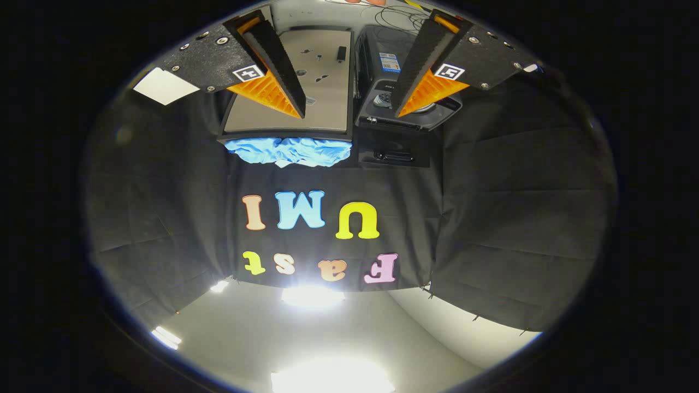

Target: Put the clothes into the washing machine and then close the washing machine lid.

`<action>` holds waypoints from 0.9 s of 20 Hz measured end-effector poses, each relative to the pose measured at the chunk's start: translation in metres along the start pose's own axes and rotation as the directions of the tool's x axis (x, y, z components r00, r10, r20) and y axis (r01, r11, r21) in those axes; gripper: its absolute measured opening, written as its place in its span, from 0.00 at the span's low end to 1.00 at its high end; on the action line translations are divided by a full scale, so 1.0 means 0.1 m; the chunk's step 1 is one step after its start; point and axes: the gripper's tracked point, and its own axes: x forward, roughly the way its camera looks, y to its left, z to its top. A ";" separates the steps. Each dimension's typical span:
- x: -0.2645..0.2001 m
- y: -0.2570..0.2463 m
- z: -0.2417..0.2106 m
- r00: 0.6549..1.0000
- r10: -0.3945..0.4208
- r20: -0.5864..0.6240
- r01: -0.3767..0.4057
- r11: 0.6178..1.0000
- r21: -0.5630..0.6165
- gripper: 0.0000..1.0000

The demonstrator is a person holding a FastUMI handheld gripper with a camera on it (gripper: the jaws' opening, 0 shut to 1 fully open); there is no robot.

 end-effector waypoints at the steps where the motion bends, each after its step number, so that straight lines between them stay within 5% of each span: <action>1: 0.00 0.01 0.00 1.000 0.000 0.005 0.000 1.000 0.001 0.97; 18: 0.32 -0.03 0.42 0.999 -0.018 0.031 0.017 1.000 0.004 0.97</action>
